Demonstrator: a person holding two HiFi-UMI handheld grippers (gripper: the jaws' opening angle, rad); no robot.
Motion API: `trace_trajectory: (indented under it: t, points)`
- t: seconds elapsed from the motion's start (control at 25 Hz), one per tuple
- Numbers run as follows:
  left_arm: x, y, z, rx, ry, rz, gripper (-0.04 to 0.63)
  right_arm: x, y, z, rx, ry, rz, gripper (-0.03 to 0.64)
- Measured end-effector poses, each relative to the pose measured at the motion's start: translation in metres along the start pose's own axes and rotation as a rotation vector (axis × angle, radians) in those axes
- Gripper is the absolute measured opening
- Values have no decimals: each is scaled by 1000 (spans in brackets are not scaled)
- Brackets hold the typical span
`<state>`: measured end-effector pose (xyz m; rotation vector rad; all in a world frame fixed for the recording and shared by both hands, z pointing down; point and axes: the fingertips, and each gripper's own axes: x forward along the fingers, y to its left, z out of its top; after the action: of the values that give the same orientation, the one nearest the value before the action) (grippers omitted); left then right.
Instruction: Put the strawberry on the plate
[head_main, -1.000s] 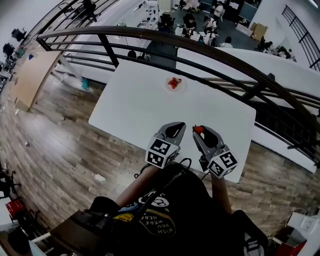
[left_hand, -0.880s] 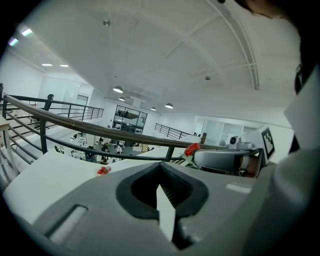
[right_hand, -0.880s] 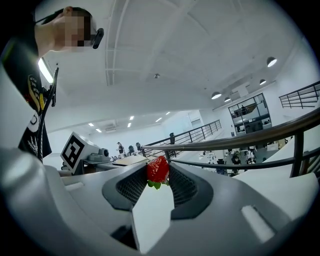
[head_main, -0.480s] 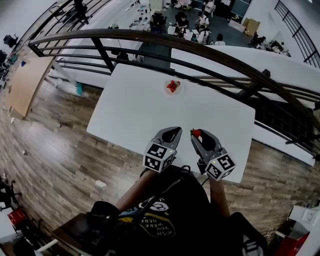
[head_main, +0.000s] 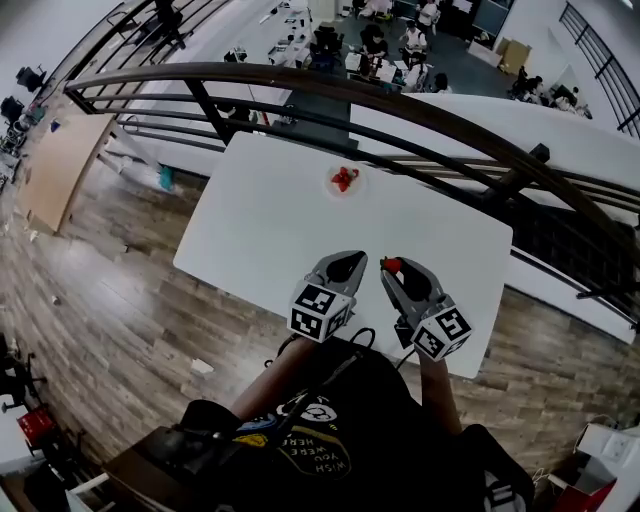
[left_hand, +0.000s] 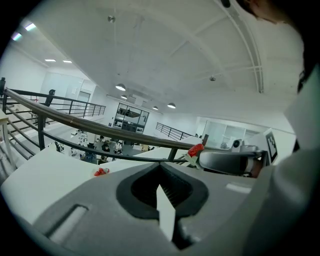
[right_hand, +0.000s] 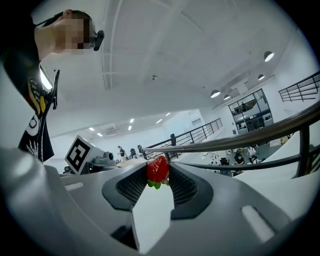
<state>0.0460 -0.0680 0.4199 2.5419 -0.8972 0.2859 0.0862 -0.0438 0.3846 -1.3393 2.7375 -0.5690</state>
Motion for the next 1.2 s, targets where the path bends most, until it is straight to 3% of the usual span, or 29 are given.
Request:
trace_trajectory:
  t: [0.32,0.56,0.92,1.2]
  points:
    - [37,-15,-19,39,99,-26,0,-13,-34,-3,30,-9,-4,138]
    - [47,-9,-28,29,138,-40,0,-8,-45,-13,49,13,-21,138]
    - [51,26,0,41,51,-32,0,18,-58,-14,43,24,-94,138]
    - [50,70,14,23,44,-81,0,58,-57,-18,37,42,-163,138]
